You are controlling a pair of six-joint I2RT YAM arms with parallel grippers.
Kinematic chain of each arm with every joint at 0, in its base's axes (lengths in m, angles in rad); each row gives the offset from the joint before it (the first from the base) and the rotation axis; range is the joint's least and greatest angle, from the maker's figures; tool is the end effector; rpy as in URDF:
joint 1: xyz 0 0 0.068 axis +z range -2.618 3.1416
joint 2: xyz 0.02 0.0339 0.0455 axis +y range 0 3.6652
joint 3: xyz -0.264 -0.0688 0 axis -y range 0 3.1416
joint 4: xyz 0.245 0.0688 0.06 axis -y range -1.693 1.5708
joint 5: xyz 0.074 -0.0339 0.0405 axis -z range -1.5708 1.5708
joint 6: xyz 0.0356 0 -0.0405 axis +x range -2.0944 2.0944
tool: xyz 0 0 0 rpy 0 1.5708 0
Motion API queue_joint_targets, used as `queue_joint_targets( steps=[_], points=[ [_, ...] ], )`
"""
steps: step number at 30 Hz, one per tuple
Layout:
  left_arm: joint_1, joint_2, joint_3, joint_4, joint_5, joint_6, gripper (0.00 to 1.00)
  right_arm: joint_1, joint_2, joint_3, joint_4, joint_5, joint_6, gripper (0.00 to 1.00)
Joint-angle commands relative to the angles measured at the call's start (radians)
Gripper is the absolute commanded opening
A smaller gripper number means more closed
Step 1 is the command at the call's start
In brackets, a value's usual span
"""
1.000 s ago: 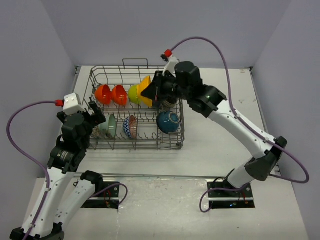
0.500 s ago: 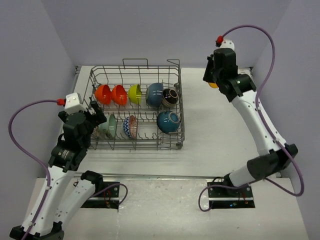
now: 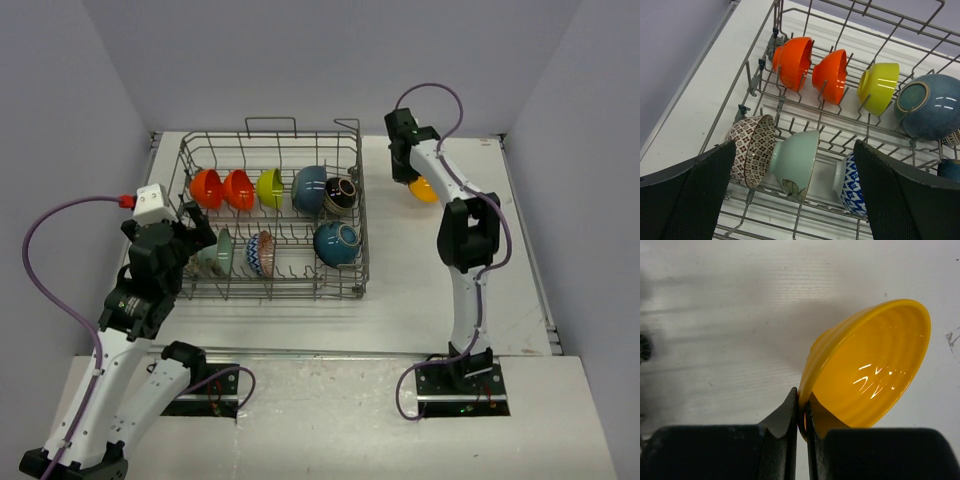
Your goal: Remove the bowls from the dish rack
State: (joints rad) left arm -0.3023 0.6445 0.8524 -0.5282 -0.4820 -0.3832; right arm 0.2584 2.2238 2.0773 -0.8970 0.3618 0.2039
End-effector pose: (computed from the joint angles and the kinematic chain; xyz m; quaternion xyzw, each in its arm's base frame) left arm 0.1352 -0.0249 0.3482 -0.1714 0.7811 -0.0088 0.6004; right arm 0.4726 0.1119 0.2541 0.0210 0.9506 -0.1103 0.2893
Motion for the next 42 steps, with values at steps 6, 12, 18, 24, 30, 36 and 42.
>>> queue_joint_targets(
  steps=[6, 12, 18, 24, 30, 36, 42],
  points=[
    [-0.003, 0.01, -0.01, 0.046, 0.031, 0.006, 1.0, 0.005, 0.099, 0.076, -0.013, 0.098, -0.083, 0.0],
    [-0.003, 0.012, -0.01, 0.048, 0.042, 0.007, 1.0, 0.005, 0.16, 0.078, -0.02, 0.103, -0.071, 0.04],
    [-0.003, 0.017, -0.01, 0.046, 0.046, 0.01, 1.0, 0.005, 0.12, 0.063, -0.019, 0.115, -0.058, 0.28],
    [-0.003, 0.021, -0.009, 0.045, 0.045, 0.012, 1.0, 0.005, 0.005, 0.058, -0.048, 0.086, -0.023, 0.49],
    [-0.003, 0.03, -0.006, 0.042, 0.036, 0.012, 1.0, 0.005, -0.168, 0.07, -0.089, 0.042, 0.029, 0.53],
    [-0.003, 0.035, 0.046, -0.016, -0.032, -0.011, 1.0, 0.045, -0.553, -0.123, 0.01, -0.04, 0.083, 0.56],
    [-0.001, -0.009, 0.051, -0.009, -0.115, -0.028, 1.0, 0.096, -0.907, -0.4, 0.243, -0.499, 0.164, 0.61]
  ],
)
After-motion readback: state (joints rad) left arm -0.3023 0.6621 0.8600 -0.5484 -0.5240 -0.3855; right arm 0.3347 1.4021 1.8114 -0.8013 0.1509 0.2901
